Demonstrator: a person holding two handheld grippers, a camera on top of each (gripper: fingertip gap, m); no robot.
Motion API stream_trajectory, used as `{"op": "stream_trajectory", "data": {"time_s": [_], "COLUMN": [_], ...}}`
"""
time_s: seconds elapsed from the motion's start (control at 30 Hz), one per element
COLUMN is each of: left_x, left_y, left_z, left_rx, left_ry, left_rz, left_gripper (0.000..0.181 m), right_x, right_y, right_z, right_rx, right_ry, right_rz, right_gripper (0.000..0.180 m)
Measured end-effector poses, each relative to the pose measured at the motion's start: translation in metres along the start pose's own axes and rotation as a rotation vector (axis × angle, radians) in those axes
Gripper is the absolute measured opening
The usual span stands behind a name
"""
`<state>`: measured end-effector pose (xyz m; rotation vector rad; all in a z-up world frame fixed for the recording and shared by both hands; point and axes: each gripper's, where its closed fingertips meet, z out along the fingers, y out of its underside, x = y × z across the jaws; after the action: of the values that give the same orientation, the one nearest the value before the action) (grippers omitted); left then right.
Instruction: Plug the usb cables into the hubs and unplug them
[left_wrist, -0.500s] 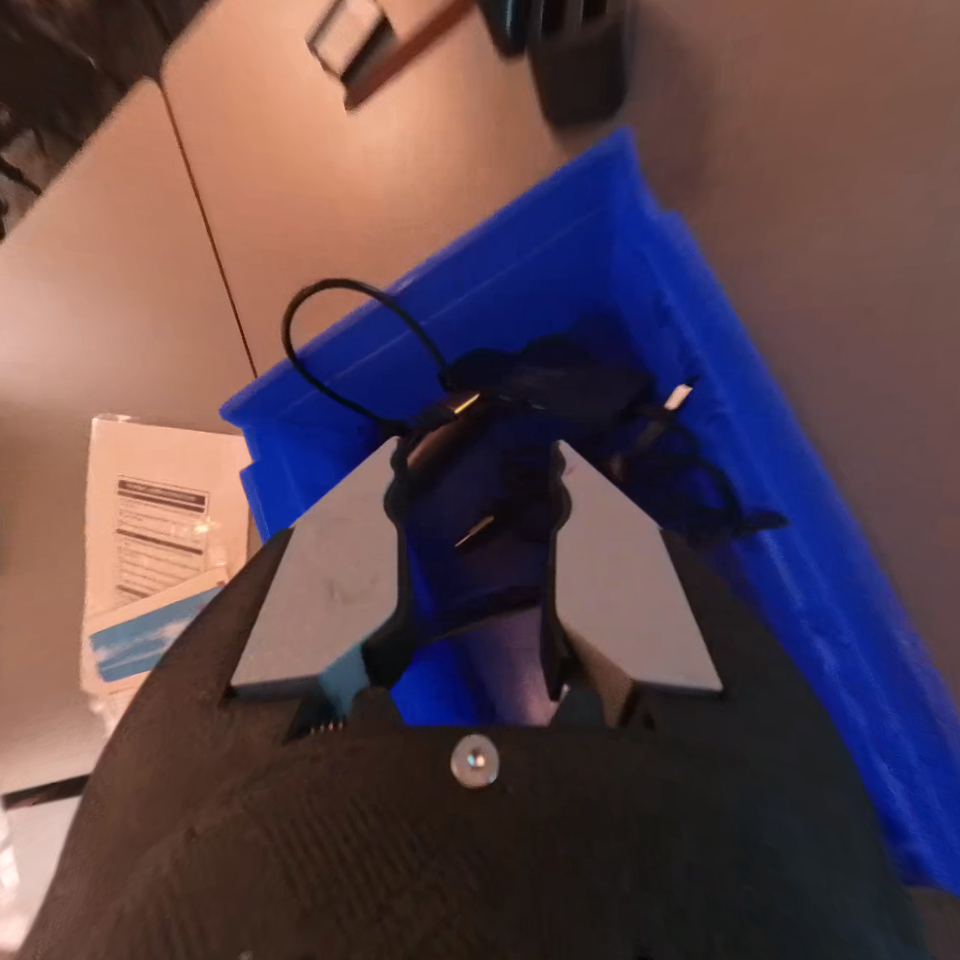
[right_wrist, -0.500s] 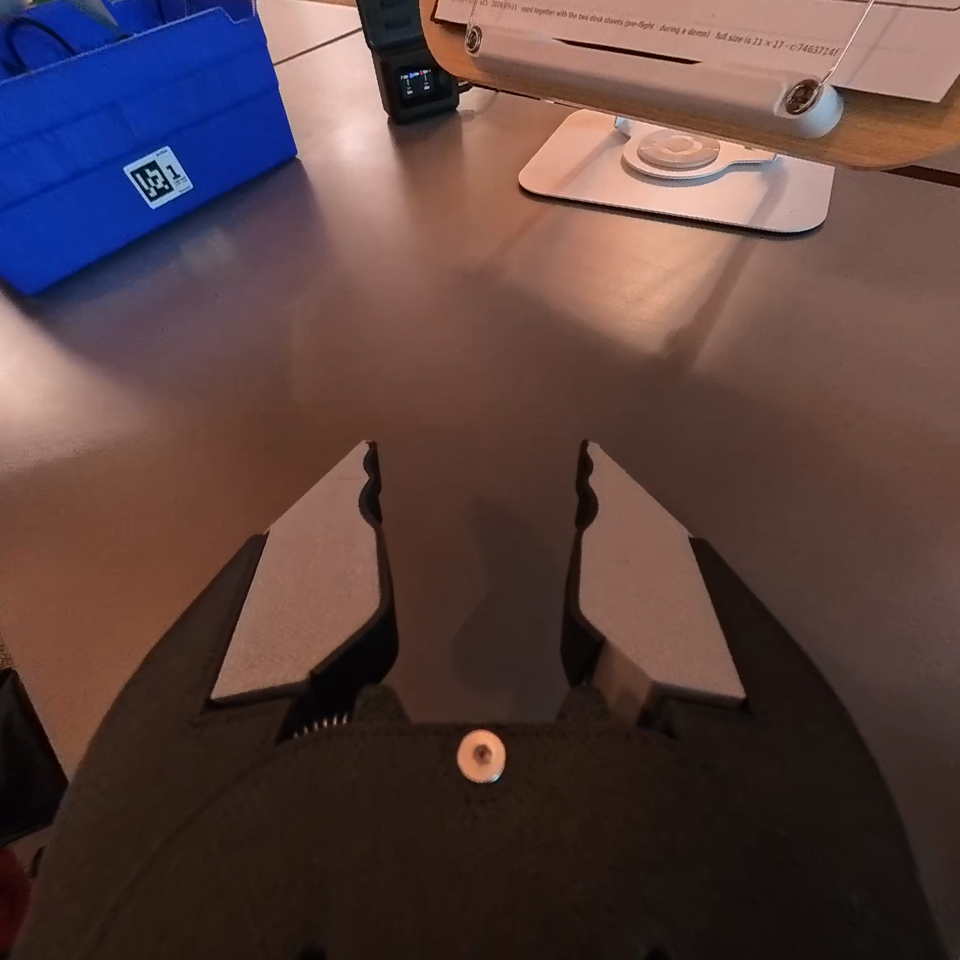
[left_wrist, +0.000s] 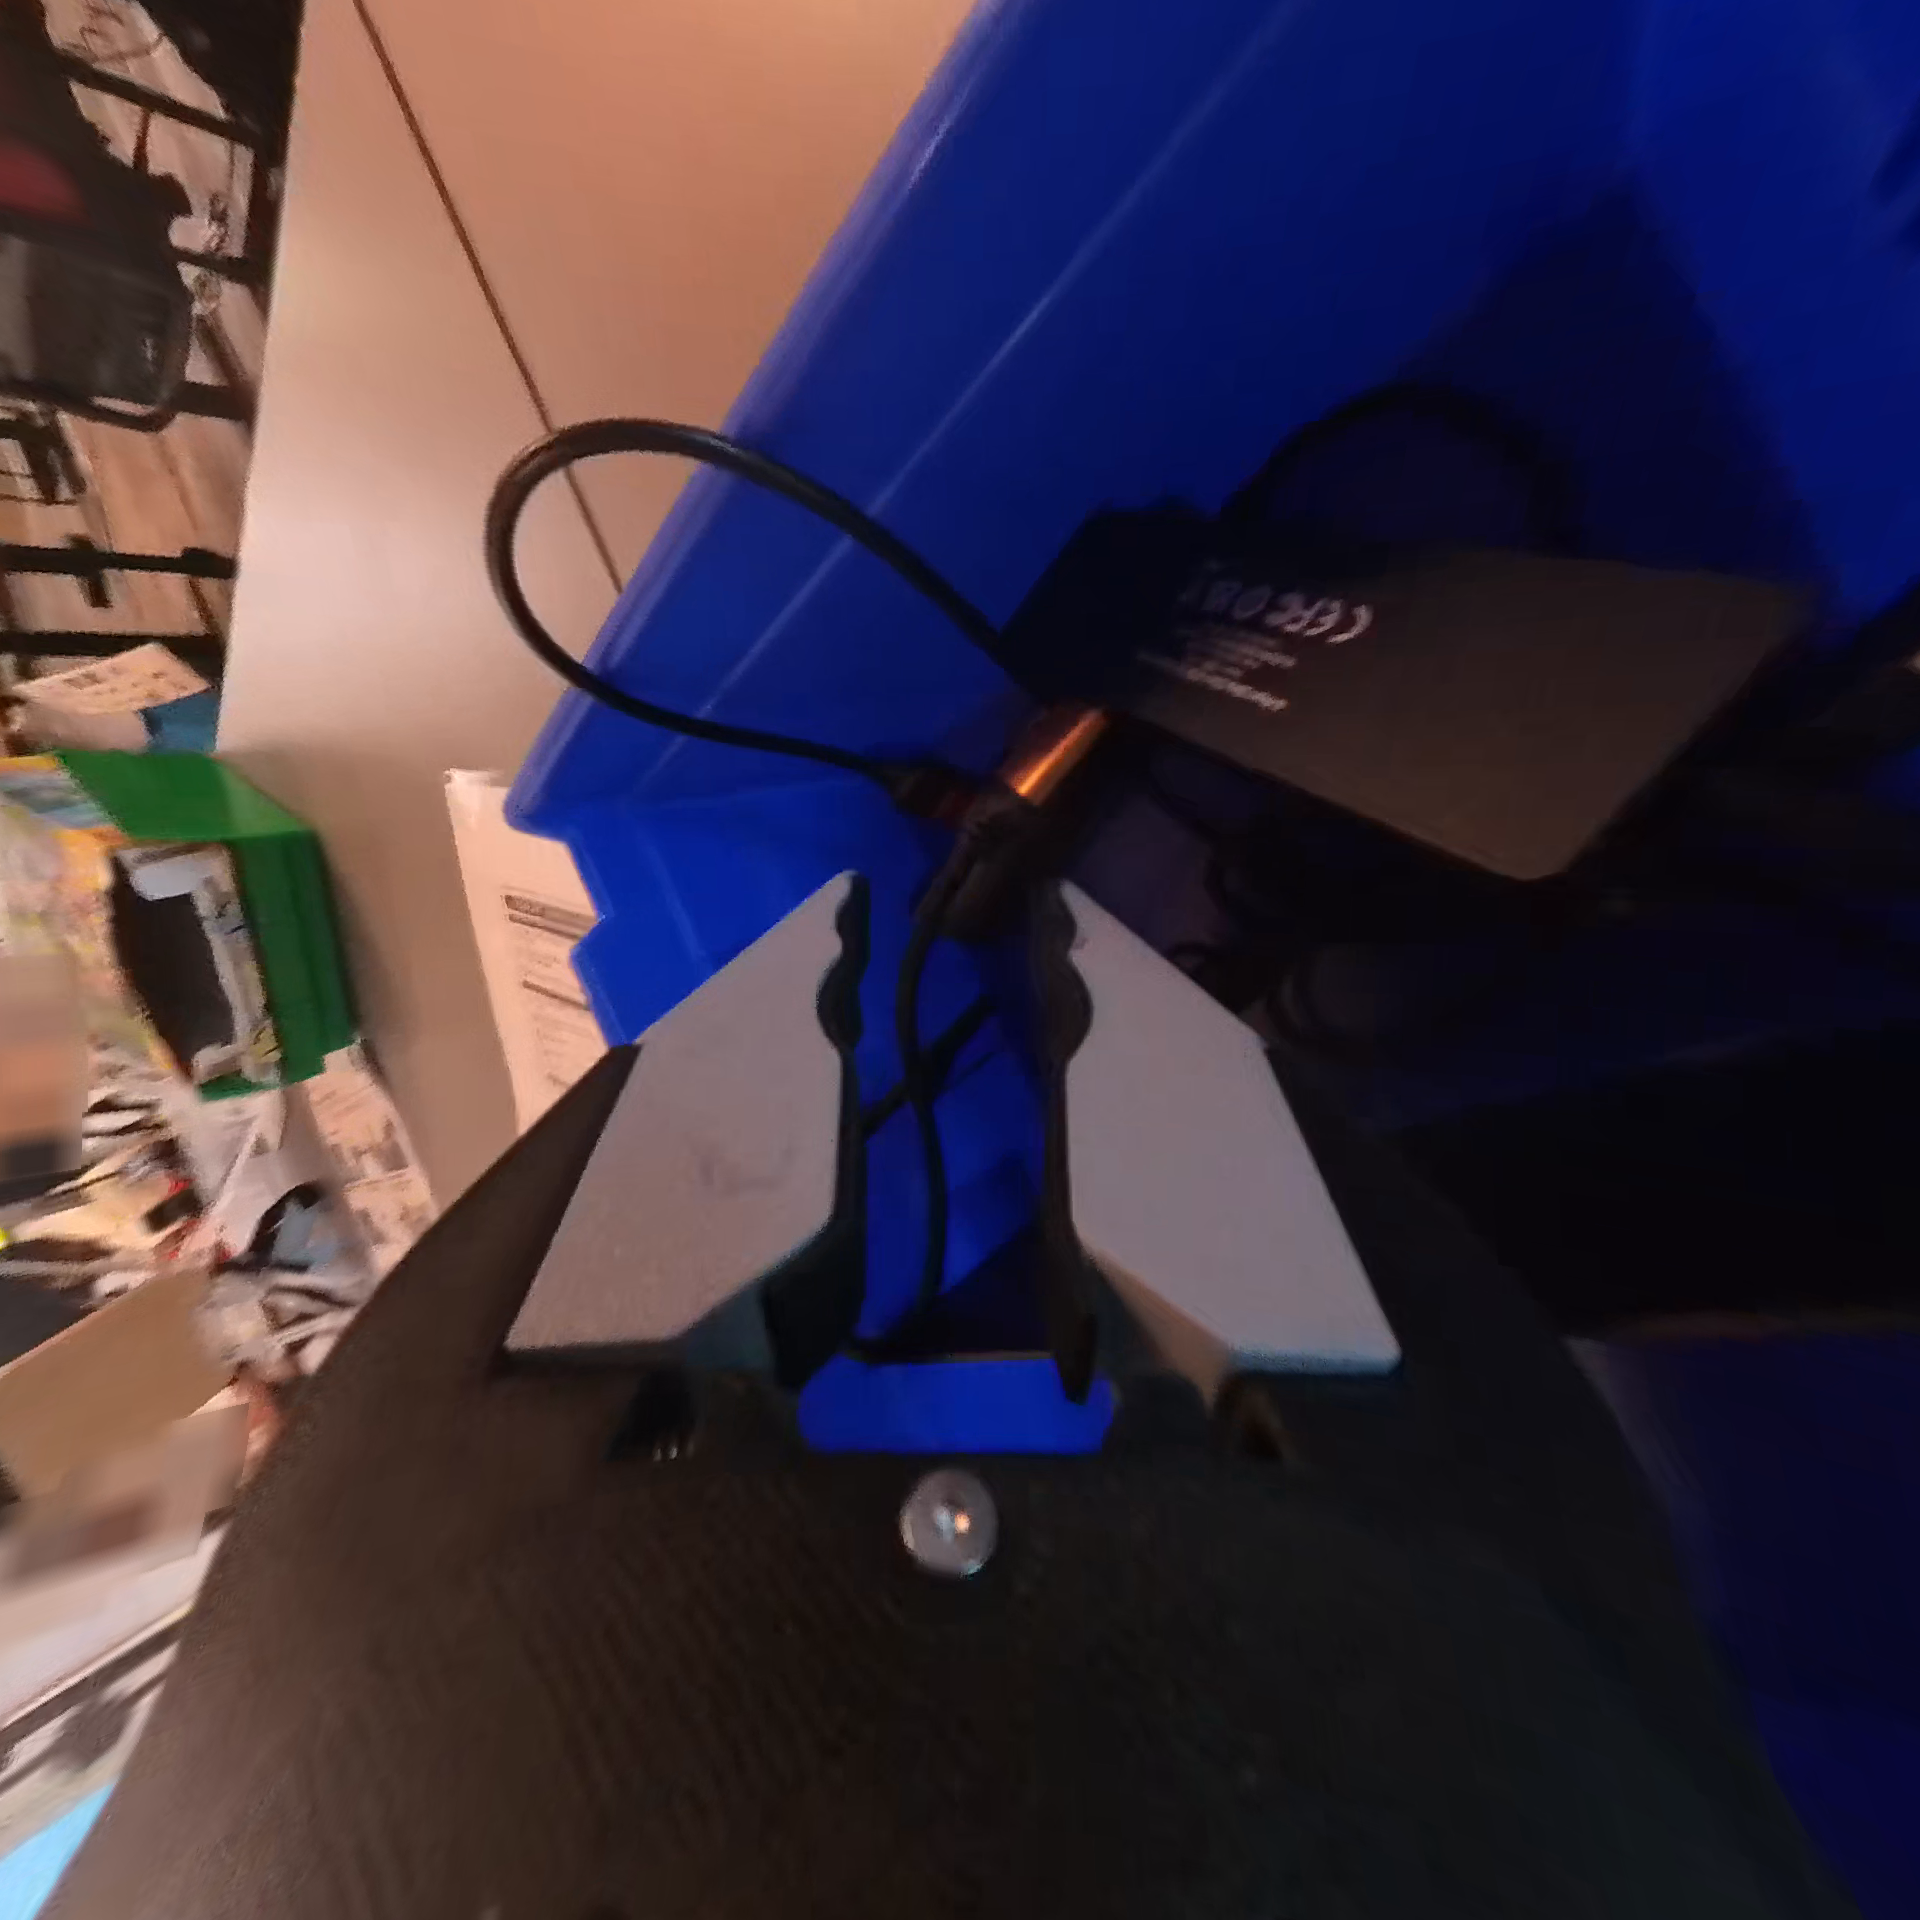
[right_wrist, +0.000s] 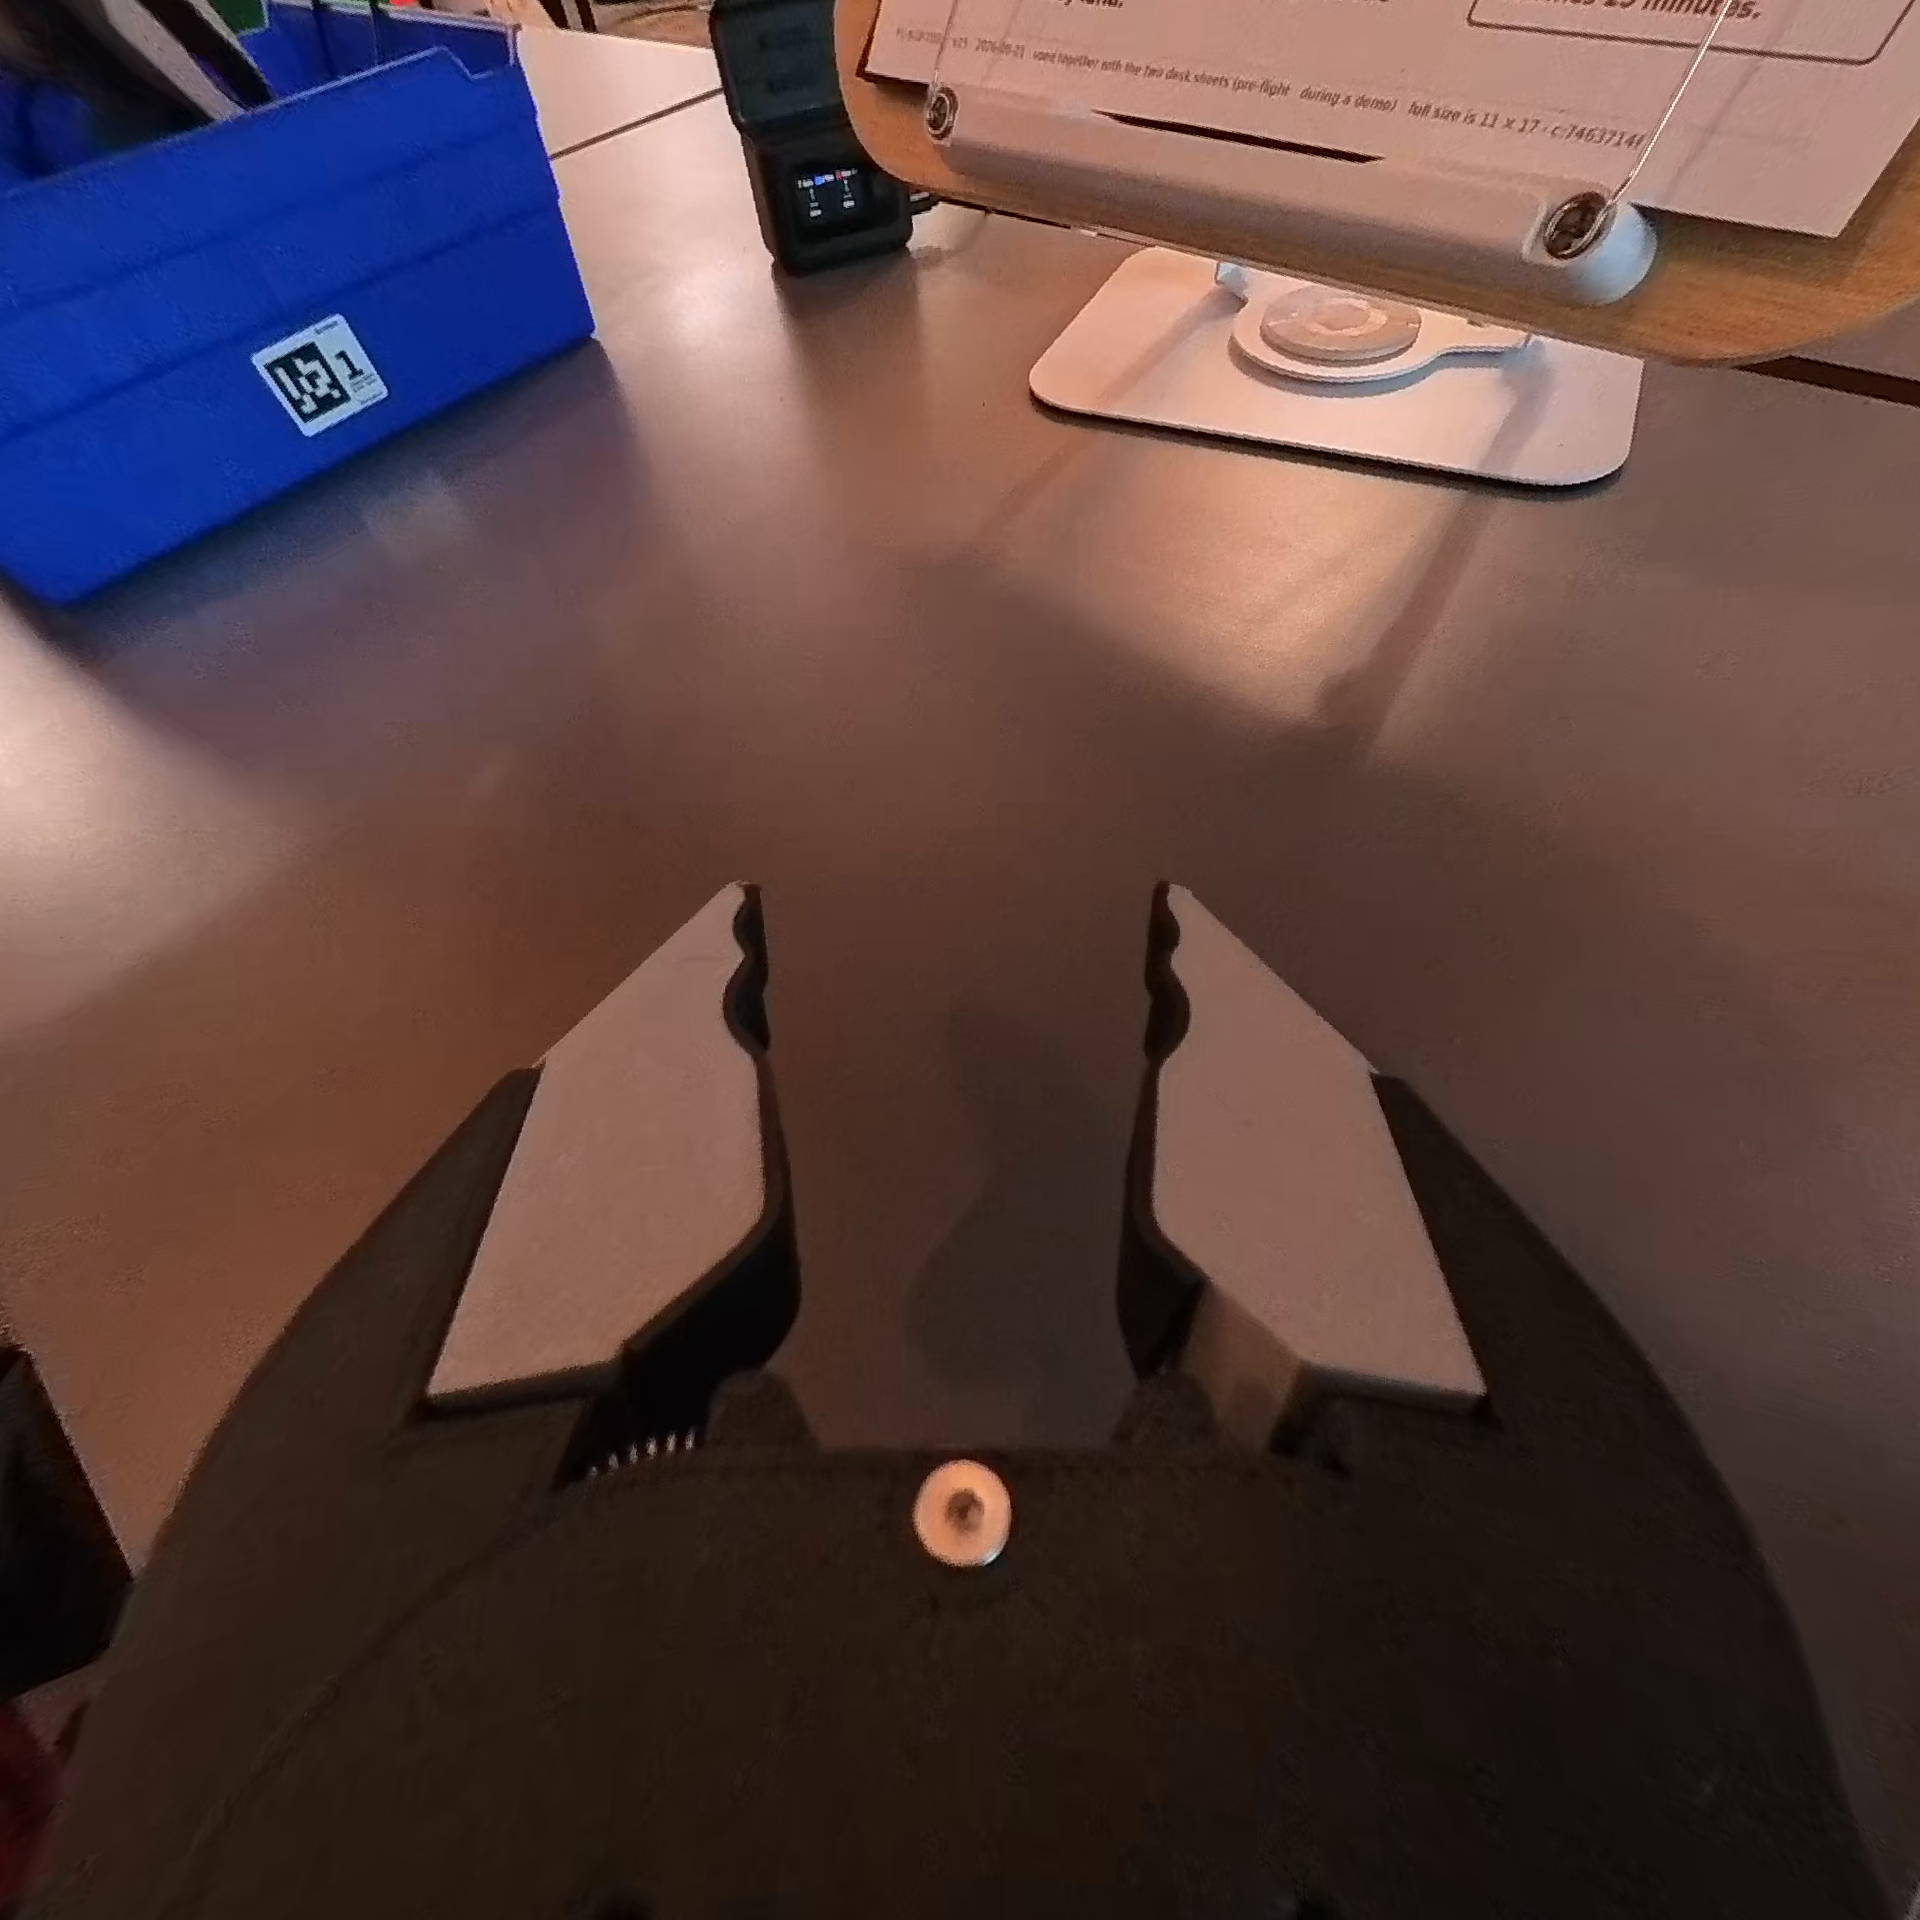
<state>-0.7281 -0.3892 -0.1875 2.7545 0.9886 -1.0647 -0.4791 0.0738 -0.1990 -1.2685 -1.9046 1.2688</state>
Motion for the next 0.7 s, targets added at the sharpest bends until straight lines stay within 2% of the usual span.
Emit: {"op": "stream_trajectory", "data": {"time_s": [0.03, 0.17, 0.27, 0.33, 0.43, 0.53, 0.7], "left_x": [0.002, -0.005, 0.006, -0.006, -0.020, -0.052, -0.099], "left_y": [-0.003, 0.001, 0.017, 0.024, 0.016, -0.008, -0.052], "left_z": [-0.003, 0.000, 0.018, 0.021, 0.010, -0.035, -0.165], "left_rx": [0.030, 0.034, -0.072, -0.086, -0.019, 0.159, 0.569], "left_ry": [0.022, 0.023, 0.072, -0.017, -0.070, -0.157, -0.247], "left_rz": [-0.021, -0.103, -0.133, -0.139, -0.191, -0.292, -0.437], "left_gripper": [0.034, 0.039, 0.016, 0.000, 0.000, 0.000, 0.000], "right_x": [0.000, -0.001, -0.003, -0.003, -0.004, -0.005, -0.005], "right_y": [0.000, 0.002, 0.003, 0.004, 0.004, 0.005, 0.005], "right_z": [0.000, 0.002, 0.003, 0.004, 0.004, 0.005, 0.005], "right_rx": [-0.002, -0.015, -0.030, -0.035, -0.038, -0.043, -0.040], "right_ry": [0.003, 0.014, 0.014, 0.016, 0.008, -0.003, 0.010], "right_rz": [-0.003, -0.025, -0.042, -0.049, -0.050, -0.047, -0.062], "right_gripper": [0.071, 0.070, 0.070, 0.070, 0.070, 0.069, 0.069]}}
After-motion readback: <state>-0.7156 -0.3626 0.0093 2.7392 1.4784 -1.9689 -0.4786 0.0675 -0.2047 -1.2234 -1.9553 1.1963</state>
